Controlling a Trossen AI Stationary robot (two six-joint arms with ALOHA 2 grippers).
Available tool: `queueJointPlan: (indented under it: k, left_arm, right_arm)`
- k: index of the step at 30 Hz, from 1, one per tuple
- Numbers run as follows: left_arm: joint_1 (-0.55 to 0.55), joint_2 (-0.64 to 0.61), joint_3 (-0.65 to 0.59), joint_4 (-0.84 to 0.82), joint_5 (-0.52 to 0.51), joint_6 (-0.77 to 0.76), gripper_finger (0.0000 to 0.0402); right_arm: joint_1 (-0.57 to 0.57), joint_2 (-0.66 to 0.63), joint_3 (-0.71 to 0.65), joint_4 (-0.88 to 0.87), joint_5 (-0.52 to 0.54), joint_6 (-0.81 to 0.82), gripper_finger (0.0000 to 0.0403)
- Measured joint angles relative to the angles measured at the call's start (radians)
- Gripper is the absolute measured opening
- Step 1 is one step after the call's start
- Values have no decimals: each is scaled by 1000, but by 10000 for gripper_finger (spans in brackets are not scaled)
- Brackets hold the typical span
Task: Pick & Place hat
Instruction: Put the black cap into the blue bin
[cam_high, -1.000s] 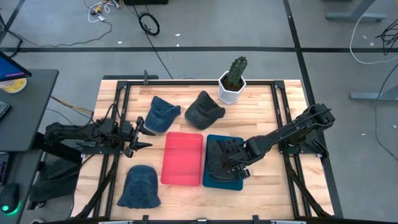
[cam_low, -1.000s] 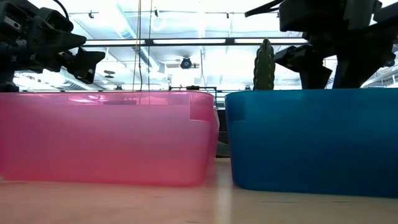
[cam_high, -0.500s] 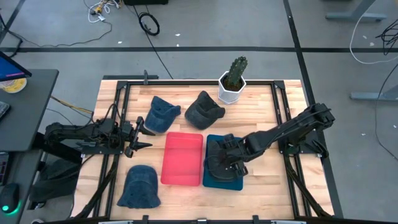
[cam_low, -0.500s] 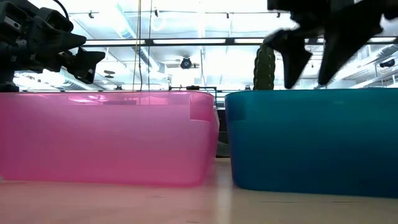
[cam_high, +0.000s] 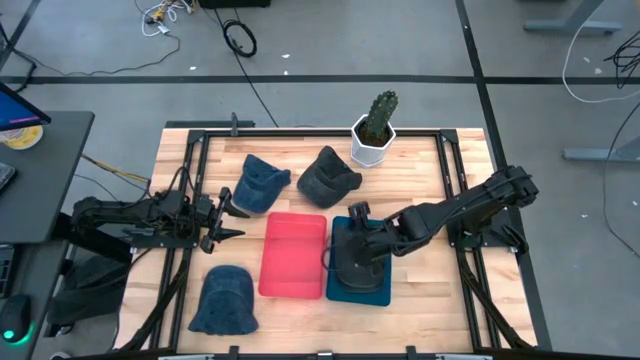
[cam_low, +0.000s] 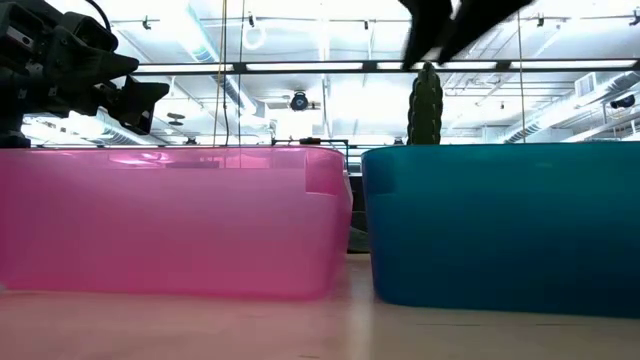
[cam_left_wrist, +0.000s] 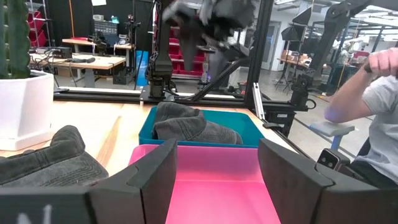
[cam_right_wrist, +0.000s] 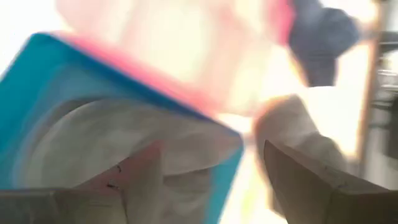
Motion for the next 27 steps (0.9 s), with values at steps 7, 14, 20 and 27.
queueJointPlan:
  k: [7, 14, 20, 27]
  left_arm:
    - [0, 0, 0, 0, 0, 0, 227]
    - [0, 0, 0, 0, 0, 0, 227]
    - [0, 0, 0, 0, 0, 0, 227]
    - [0, 0, 0, 0, 0, 0, 227]
  right_arm:
    - [-6, -1, 53, 92, 220, 76, 277]
    - [-52, -1, 48, 196, 234, 100, 277]
    - [-109, -1, 47, 212, 234, 101, 277]
    - [-140, -1, 47, 213, 234, 139, 277]
